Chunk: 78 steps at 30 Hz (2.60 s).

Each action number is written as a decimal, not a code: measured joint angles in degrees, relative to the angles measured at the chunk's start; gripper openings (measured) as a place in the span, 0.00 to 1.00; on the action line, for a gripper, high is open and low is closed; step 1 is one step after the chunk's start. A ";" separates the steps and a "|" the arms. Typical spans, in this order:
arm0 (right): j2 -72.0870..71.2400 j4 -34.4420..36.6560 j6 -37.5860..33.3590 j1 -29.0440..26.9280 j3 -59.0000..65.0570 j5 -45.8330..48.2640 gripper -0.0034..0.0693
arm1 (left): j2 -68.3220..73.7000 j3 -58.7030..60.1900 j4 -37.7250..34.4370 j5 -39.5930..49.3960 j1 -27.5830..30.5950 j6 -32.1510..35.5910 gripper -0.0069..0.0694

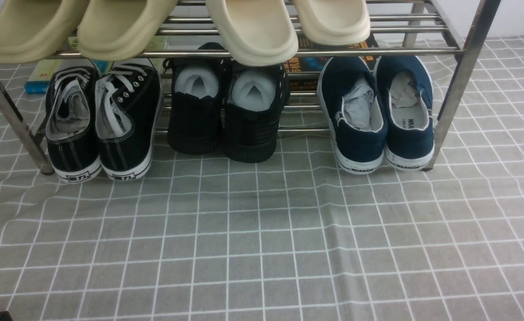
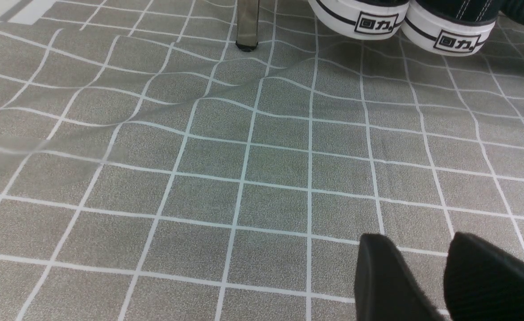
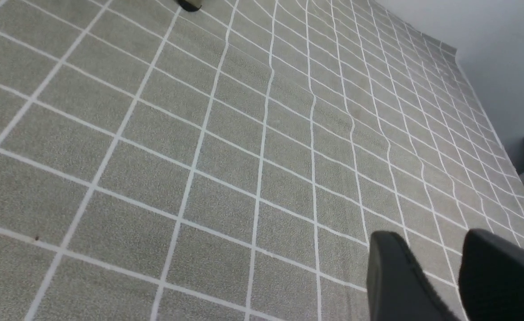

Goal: Take the shoes off the shelf with your hand from the grey coffee tablecloth.

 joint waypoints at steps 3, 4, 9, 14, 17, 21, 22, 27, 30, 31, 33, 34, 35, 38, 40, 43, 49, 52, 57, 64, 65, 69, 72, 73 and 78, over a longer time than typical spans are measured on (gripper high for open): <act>0.00 -0.16 0.33 0.00 0.00 -0.07 0.38 | 0.00 0.00 0.00 0.00 0.00 0.00 0.41; 0.00 1.49 2.16 0.00 0.05 -0.57 0.38 | 0.00 0.00 0.00 0.00 0.00 0.00 0.41; 0.00 20.37 20.57 0.06 0.43 -8.09 0.38 | 0.00 0.00 0.00 0.00 0.00 0.00 0.41; 0.00 32.52 35.84 0.06 0.43 -14.42 0.38 | 0.00 0.00 0.00 0.00 0.00 0.00 0.41; 0.00 34.83 40.59 0.06 0.43 -16.03 0.38 | 0.00 0.00 0.00 0.00 0.00 0.00 0.41; 0.00 35.29 43.14 0.06 0.43 -17.39 0.37 | 0.00 0.00 0.00 0.00 0.00 0.00 0.41; 0.00 35.23 43.14 0.06 -0.01 -17.12 0.35 | 0.00 0.00 0.00 0.00 0.00 0.00 0.41; 6.04 28.65 38.24 0.06 -11.95 -6.41 0.13 | 0.00 0.00 0.00 0.00 0.00 0.00 0.41; 18.13 21.93 35.52 0.06 -23.49 9.90 0.03 | 0.00 0.00 0.00 0.00 0.00 0.00 0.41; 22.94 20.59 35.03 0.06 -26.80 16.11 0.03 | 0.00 0.00 0.00 0.00 0.00 0.00 0.41; 32.76 20.13 32.74 0.06 -31.05 25.40 0.03 | 0.00 0.00 0.00 0.00 0.00 0.00 0.41; 37.51 21.46 29.86 0.06 -33.92 29.18 0.03 | 0.00 0.00 0.00 0.00 0.00 0.00 0.41; 39.33 21.84 28.68 0.06 -34.28 29.97 0.04 | 0.00 0.00 0.00 0.00 0.00 0.00 0.41; 51.35 31.29 17.87 0.70 -39.51 31.26 0.06 | 0.00 0.00 0.00 0.00 0.00 0.00 0.41; 61.31 39.58 7.48 3.30 -44.27 30.98 0.13 | 0.00 0.00 0.05 0.00 0.00 0.00 0.41; 70.14 42.55 3.33 7.23 -51.02 30.72 0.25 | 0.00 0.00 0.05 0.00 0.00 0.00 0.41; 81.82 36.95 5.34 15.33 -65.49 30.27 0.43 | 0.00 0.00 0.05 0.00 0.00 0.00 0.41; 87.99 33.24 8.48 19.36 -73.41 30.43 0.51 | 0.00 0.00 0.05 0.00 0.00 0.00 0.41; 96.66 27.46 11.04 23.97 -83.79 31.09 0.61 | 0.00 0.00 0.05 0.00 0.00 0.00 0.41; 107.46 19.62 13.12 26.67 -97.31 31.45 0.70 | 0.00 0.00 0.05 0.00 0.00 0.00 0.41; 107.94 19.31 13.12 26.67 -97.73 31.40 0.70 | 0.00 0.00 0.05 0.00 0.00 0.00 0.41; 111.81 17.09 13.12 26.67 -99.31 29.18 0.70 | 0.00 0.00 0.05 0.00 0.00 0.00 0.40; 113.93 15.98 13.12 26.67 -99.48 28.01 0.69 | 0.00 0.00 0.05 0.00 0.00 0.00 0.40; 114.35 15.91 13.12 26.67 -99.48 27.85 0.68 | 0.00 0.00 0.05 0.00 0.00 0.00 0.40; 115.88 15.72 13.17 26.67 -99.48 27.76 0.44 | 0.00 0.00 0.05 0.00 0.00 0.00 0.41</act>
